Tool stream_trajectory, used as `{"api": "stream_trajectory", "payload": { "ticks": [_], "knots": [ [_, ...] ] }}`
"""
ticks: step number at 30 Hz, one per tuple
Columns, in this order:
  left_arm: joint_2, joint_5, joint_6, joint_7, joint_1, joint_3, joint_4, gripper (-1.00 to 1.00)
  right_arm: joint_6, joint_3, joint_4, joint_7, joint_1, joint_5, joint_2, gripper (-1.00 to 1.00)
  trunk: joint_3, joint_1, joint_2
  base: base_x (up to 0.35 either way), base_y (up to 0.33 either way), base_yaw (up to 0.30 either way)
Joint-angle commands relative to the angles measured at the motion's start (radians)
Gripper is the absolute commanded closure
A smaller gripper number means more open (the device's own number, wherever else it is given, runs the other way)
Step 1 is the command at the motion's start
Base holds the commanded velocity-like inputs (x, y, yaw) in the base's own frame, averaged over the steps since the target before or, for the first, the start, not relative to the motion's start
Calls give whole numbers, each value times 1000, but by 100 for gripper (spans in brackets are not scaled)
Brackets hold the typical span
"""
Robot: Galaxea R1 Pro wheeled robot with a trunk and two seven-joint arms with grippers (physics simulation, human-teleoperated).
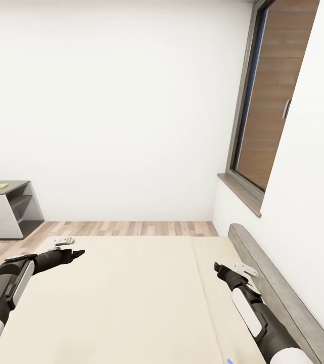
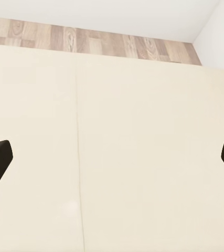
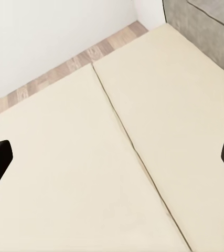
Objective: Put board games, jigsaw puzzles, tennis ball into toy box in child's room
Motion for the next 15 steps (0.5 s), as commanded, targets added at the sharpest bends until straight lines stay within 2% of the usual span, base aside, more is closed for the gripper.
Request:
{"api": "stream_trajectory", "payload": {
  "ticks": [1,15],
  "knots": [
    [0,10,9,1,0,2,0,-100,3,4,-2,-8,0,-7,-1,-100,0,0,-1,0,0,0],
    [0,10,9,1,0,2,0,-100,17,1,-3,-8,0,-14,4,-100,0,0,-1,0,0,0]
  ]
}}
